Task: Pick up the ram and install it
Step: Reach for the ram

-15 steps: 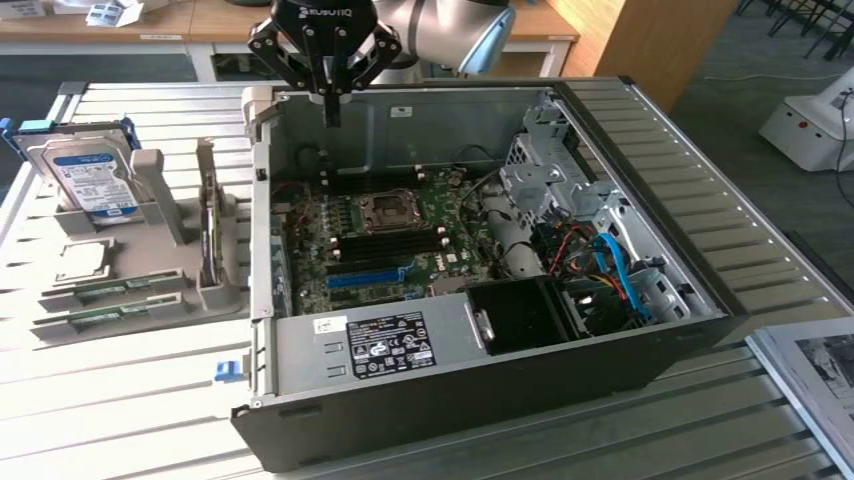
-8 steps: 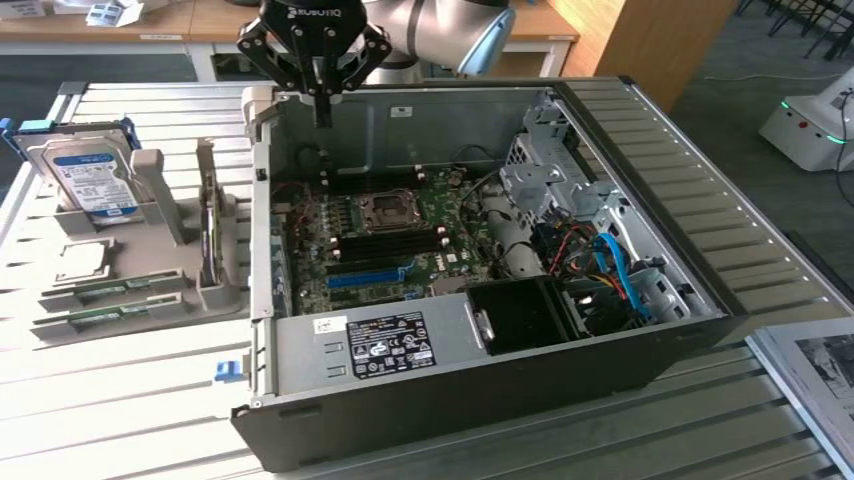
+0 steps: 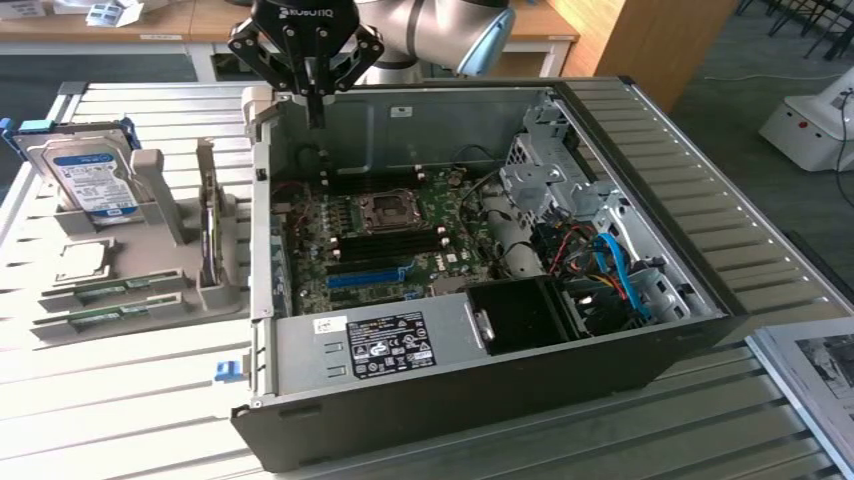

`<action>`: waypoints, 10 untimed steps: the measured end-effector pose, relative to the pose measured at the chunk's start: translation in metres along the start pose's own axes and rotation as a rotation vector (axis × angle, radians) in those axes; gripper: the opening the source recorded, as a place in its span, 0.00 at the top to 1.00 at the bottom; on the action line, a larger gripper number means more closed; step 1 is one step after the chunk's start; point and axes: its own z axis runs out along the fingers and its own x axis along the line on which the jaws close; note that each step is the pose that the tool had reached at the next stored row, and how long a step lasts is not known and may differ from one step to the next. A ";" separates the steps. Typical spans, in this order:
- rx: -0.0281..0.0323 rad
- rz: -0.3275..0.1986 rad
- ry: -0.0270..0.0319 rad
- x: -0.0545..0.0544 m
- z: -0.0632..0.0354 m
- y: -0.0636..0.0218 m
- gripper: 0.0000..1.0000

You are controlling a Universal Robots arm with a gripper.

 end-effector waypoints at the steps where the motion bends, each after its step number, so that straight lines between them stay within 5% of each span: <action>1: 0.0000 0.000 0.0000 0.000 0.0000 0.0000 0.90; 10: 0.0000 0.000 0.0004 0.005 0.0002 -0.0004 0.90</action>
